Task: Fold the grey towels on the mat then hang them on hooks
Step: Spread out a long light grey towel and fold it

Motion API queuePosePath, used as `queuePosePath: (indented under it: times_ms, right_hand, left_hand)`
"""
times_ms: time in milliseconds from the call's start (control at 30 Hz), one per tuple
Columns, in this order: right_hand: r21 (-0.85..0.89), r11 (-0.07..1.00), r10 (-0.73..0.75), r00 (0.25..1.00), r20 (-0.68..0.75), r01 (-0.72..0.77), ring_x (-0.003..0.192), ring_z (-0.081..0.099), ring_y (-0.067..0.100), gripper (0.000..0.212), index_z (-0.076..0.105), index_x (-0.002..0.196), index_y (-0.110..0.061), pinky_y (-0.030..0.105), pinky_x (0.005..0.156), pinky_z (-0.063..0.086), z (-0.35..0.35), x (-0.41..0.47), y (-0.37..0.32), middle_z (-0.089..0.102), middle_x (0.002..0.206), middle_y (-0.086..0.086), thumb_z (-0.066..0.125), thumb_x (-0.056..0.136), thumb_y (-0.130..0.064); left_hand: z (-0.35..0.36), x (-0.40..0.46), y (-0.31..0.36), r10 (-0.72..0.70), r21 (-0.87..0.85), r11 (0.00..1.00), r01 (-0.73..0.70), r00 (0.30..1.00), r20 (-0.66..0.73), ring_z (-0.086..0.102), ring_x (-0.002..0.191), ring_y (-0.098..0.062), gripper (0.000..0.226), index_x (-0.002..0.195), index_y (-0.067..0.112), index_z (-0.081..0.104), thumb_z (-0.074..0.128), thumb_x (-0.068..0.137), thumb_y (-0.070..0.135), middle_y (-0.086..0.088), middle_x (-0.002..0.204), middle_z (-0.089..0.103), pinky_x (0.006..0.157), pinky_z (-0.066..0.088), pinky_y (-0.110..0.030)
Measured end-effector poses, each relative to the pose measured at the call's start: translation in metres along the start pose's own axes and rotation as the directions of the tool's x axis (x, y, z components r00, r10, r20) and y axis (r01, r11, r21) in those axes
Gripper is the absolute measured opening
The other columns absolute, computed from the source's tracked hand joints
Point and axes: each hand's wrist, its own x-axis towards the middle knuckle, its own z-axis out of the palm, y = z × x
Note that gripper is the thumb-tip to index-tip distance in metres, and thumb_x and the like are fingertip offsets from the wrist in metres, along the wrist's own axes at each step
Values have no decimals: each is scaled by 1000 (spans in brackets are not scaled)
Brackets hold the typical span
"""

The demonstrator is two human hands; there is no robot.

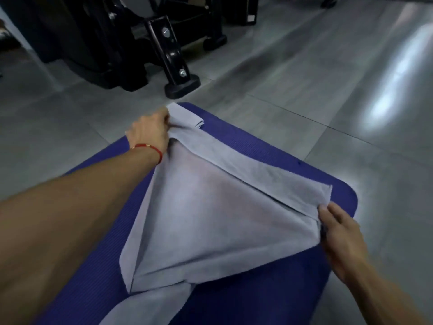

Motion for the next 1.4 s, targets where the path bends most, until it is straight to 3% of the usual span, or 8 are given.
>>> queuePosePath:
  times_ms: [167,300,500,700,900,1033,1200,1400]
  right_hand:
    - [-13,998,-59,966,-253,57,77,38,25,22,58,88,-6,42,62,34,-29,40,-17,46,81,8,57,91,-28]
    - [-194,981,-66,978,-197,27,92,57,20,33,53,134,-22,41,81,51,-19,35,1,59,109,3,51,102,-18]
    - [-879,352,-200,944,264,321,150,23,27,62,34,156,-31,55,121,15,21,-11,57,24,164,6,57,99,-27]
    - [-382,50,-171,384,907,923,135,51,16,56,51,137,-38,50,108,30,101,-84,91,51,148,-7,46,81,-30]
    - [-35,-106,120,48,992,994,119,62,16,76,49,136,-37,44,105,49,168,-156,109,58,134,-11,78,67,-29]
    - [20,-164,152,5,988,986,90,65,13,49,61,117,-36,33,82,56,178,-161,95,63,104,-10,71,71,-25]
    - [-100,-135,658,164,735,986,91,64,17,25,64,83,-20,36,80,54,211,-181,44,68,92,-7,46,87,-36]
    - [-23,-201,393,102,914,979,115,57,17,26,60,122,-31,33,92,44,259,-208,78,59,116,-7,54,97,-35]
  left_hand:
    - [33,43,81,3,-251,968,9,999,48,58,105,-45,25,113,15,60,46,92,12,-26,112,63,77,41,-39]
    - [72,28,83,167,-315,948,-54,924,344,46,133,-37,62,154,19,31,50,96,7,-21,147,45,110,36,-37]
    - [93,-121,-32,291,-233,952,-201,833,471,33,144,-36,71,151,7,38,41,85,32,-20,154,37,120,24,-38]
    - [30,-286,-167,222,-106,975,-196,896,383,53,111,-12,49,139,25,49,33,99,51,9,131,46,96,50,-37]
    - [-20,-445,-231,7,7,1000,-11,920,392,65,95,-3,47,132,32,52,28,101,58,16,121,54,76,57,-25]
    - [-52,-492,-241,-96,-113,982,153,912,398,62,101,2,50,131,39,52,35,93,67,25,119,60,90,51,-23]
    - [-90,-517,-231,0,-311,944,108,944,329,55,99,6,21,116,43,58,51,98,52,26,106,59,92,43,-26]
    - [-80,-560,-218,-156,-428,852,302,926,345,56,99,-4,43,101,35,72,41,98,65,22,103,54,88,44,-19]
